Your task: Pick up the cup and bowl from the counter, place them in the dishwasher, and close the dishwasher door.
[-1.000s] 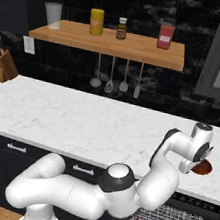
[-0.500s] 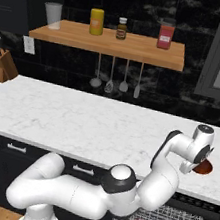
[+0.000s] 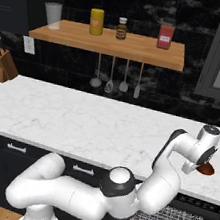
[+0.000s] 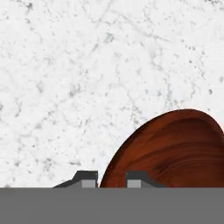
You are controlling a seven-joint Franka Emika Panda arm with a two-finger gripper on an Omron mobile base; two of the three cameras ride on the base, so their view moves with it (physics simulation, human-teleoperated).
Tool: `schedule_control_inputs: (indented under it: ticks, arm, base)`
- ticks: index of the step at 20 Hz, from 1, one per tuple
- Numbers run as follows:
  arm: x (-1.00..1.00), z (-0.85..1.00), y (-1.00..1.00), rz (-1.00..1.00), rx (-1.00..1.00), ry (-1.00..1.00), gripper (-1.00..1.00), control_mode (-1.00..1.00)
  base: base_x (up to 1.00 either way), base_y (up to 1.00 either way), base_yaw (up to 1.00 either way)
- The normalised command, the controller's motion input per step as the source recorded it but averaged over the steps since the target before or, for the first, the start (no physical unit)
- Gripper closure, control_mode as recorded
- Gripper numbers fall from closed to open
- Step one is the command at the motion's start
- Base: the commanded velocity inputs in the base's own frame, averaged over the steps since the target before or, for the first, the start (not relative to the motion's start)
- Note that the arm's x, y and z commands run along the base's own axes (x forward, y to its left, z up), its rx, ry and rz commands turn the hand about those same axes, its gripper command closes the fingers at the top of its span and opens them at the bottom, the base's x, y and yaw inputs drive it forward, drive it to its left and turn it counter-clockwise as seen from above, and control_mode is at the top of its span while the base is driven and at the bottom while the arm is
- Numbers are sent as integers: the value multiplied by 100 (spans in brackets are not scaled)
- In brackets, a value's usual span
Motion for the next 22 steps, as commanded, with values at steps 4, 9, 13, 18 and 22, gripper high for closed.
schedule_control_inputs:
  ticks: [4,9,13,18,22]
  arm:
    - [-100,0,43,-3,0,-22,100,-100]
    - [-100,0,45,-1,0,-25,100,-100]
    - [-100,1,20,0,0,-6,100,-100]
    - [-100,9,0,0,-2,4,100,-100]
    - [-100,1,0,0,-5,12,100,-100]
  base:
    - [0,0,0]
    - [0,0,0]
    - [0,0,0]
    - [0,0,0]
    - [0,0,0]
